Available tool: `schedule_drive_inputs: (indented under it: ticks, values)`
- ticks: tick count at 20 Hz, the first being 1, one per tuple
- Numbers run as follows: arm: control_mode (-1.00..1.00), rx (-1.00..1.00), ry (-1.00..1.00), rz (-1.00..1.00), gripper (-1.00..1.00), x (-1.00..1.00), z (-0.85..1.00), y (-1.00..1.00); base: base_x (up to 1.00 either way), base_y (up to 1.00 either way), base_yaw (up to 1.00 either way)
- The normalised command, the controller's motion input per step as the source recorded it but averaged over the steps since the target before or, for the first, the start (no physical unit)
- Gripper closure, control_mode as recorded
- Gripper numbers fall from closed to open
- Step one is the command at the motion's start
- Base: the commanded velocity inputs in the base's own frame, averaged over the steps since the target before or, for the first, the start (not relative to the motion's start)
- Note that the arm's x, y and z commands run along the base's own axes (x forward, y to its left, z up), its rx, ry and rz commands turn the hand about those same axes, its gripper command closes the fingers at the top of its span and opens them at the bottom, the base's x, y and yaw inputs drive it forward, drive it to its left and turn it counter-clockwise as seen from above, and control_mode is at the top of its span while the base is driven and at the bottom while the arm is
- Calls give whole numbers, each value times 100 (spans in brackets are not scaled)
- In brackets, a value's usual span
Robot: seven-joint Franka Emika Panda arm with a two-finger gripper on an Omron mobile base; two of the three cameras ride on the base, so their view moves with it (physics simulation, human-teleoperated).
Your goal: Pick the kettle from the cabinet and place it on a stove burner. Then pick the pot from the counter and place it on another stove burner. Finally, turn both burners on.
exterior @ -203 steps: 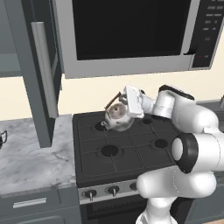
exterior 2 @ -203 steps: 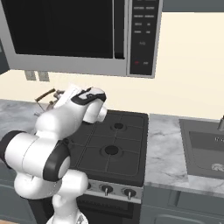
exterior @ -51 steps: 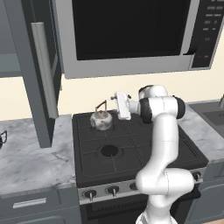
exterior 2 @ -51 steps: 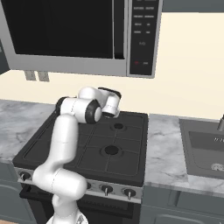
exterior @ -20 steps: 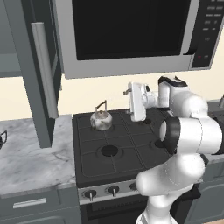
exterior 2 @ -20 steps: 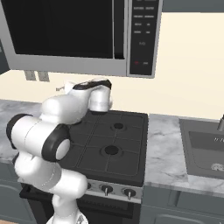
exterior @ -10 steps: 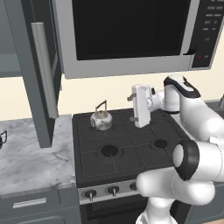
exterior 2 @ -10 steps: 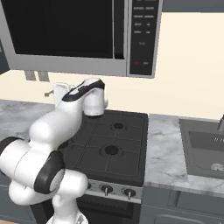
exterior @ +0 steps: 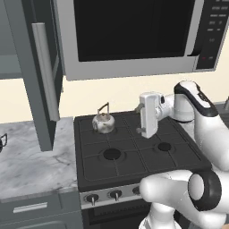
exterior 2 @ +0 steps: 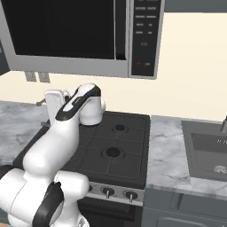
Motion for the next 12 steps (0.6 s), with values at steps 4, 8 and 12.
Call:
schedule_drive_inputs:
  ticks: [4, 8, 12]
  values:
    - [-100, 0, -12, 0, -100, -42, -2, 7, 0, 0, 0]
    - [-100, 0, -2, 0, -100, -13, -3, 11, 0, 0, 0]
    - [-100, 0, 0, 0, -100, 0, 0, 0, 0, 0, 0]
